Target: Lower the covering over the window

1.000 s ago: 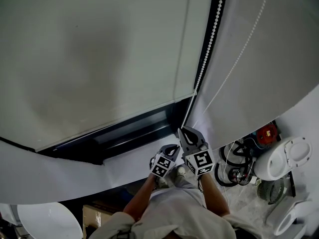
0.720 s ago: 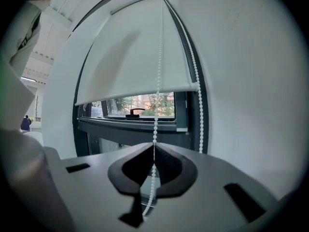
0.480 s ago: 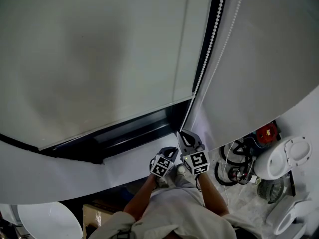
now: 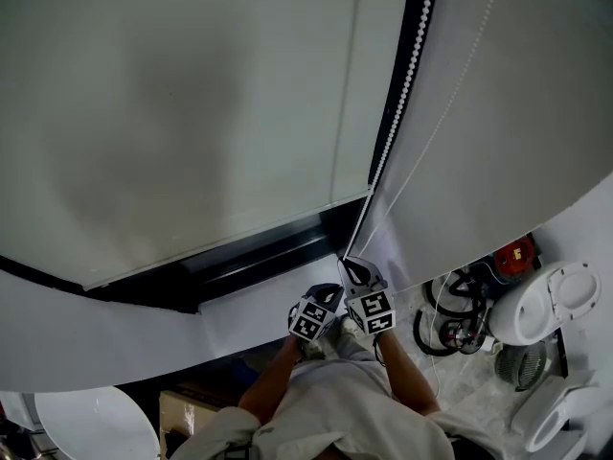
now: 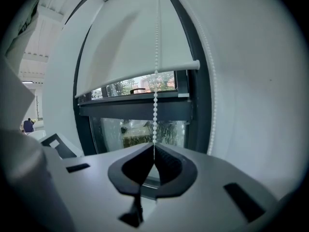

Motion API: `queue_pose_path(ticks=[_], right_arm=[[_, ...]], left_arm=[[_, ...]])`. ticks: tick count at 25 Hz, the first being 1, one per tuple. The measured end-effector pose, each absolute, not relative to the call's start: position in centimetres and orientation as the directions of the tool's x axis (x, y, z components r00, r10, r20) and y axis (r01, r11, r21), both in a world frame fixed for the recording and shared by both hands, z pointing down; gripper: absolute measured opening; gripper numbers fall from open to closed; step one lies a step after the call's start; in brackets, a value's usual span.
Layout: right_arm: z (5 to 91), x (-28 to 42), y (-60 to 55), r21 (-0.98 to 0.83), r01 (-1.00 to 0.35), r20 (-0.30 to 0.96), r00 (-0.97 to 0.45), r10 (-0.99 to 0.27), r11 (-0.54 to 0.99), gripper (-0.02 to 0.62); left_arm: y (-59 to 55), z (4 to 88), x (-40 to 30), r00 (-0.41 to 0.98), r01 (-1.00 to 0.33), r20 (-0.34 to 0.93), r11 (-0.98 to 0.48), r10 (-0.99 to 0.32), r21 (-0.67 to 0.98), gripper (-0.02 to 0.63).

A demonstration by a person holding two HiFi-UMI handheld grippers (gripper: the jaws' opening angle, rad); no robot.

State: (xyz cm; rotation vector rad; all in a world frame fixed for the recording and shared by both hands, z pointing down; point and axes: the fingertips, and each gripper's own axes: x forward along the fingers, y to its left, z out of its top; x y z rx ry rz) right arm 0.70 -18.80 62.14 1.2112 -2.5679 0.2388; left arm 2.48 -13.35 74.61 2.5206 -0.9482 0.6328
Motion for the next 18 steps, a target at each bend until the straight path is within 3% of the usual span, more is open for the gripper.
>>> queue_pose_path(ticks=[15, 18], right_arm=[[63.1, 1.3, -19.4, -0.013, -0.798, 0.367, -0.565, -0.739, 0.603, 0.005], [63.1, 1.5, -19.3, 0.019, -0.800, 0.370, -0.552, -0.748, 0.600, 0.032]], left_arm=[[-13.5, 72.1, 1.8, 0.677, -0.704, 0.475, -0.682, -0.562, 0.196, 0.021], [-13.9, 70.9, 1.4, 0.673, -0.716, 0.441, -0.672, -0.594, 0.188, 0.023]])
